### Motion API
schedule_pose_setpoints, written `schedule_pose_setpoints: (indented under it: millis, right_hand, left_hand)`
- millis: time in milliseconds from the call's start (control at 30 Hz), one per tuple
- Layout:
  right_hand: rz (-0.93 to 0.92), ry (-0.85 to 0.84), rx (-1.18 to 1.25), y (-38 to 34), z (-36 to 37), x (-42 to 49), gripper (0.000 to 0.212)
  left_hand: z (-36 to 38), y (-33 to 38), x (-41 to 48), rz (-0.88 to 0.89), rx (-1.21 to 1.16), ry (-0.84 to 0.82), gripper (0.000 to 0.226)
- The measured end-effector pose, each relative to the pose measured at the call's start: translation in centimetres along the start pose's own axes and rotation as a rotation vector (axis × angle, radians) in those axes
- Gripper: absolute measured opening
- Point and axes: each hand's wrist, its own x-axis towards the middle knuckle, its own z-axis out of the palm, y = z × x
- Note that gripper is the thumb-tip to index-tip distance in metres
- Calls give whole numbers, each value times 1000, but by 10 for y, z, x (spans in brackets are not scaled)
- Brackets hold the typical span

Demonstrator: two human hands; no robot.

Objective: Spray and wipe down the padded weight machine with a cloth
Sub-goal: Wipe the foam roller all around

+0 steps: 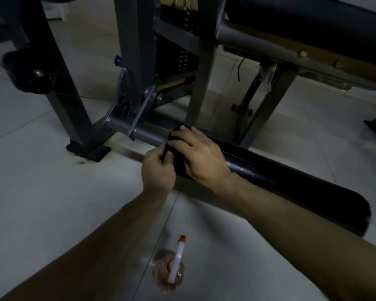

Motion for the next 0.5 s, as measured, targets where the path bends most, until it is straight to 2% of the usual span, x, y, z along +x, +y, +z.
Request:
schedule_pose_setpoints:
  millis: [233, 400, 500]
  right_hand:
    - [67, 28, -89, 58, -57, -123, 41]
    - [146, 22, -170, 101, -110, -225, 46]
    - [247, -14, -198, 118, -138, -280, 47]
  left_hand:
    - [26, 7, 5, -131, 57, 160, 42]
    - [52, 14, -5, -164, 107, 251, 100]
    - [66, 17, -9, -161, 187, 323, 102]
